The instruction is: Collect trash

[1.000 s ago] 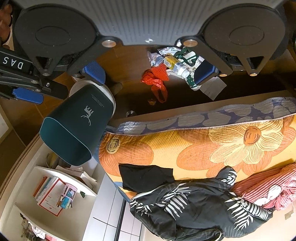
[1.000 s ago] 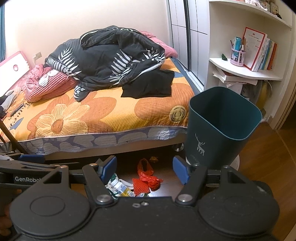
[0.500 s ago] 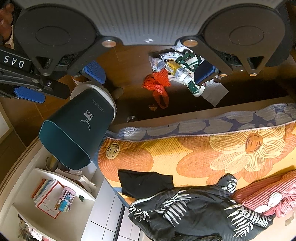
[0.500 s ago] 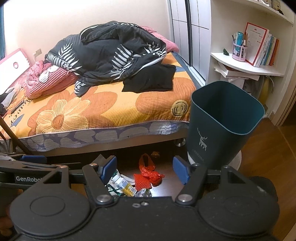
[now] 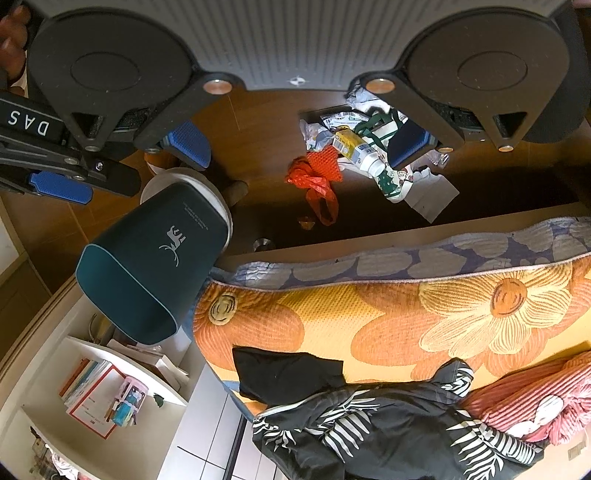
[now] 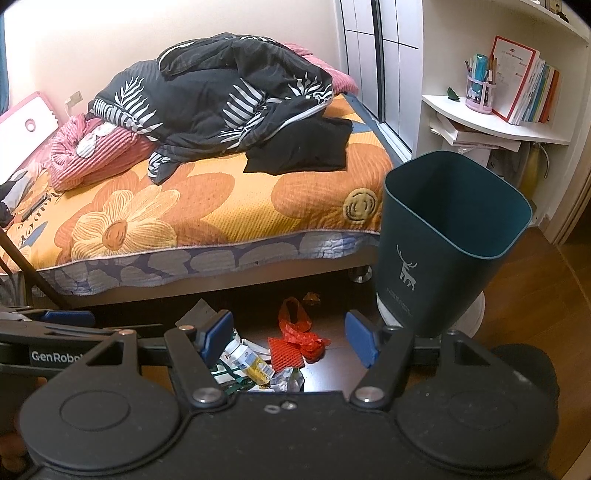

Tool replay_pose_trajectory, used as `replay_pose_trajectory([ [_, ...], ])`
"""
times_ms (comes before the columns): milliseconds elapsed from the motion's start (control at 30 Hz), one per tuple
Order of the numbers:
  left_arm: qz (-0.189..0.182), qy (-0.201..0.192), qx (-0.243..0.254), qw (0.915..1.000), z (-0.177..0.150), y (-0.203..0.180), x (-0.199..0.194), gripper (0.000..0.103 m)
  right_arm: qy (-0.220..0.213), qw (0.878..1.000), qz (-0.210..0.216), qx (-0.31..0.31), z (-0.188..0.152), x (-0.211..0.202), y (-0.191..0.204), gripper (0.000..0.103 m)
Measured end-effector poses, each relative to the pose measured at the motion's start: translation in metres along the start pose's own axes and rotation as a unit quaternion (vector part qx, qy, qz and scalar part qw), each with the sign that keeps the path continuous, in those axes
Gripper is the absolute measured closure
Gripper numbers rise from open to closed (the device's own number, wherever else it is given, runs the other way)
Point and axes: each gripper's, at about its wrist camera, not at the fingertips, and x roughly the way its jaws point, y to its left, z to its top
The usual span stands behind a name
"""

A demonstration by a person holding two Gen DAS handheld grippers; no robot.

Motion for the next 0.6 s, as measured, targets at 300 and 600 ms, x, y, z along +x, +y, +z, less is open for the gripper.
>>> replay_pose_trajectory([
  [300, -0.008, 0.010, -0.010, 0.9999, 0.001, 0.006, 0.008, 0.000, 0.013, 1.000, 0.006, 0.002, 0.001, 0.009, -0.003, 0.035],
  [600, 0.003, 0.029, -0.045, 0.9986, 0.014, 0.036, 0.040, 0.000, 0.047, 0.999, 0.022, -0.002, 0.009, 0.045, -0.006, 0.035],
])
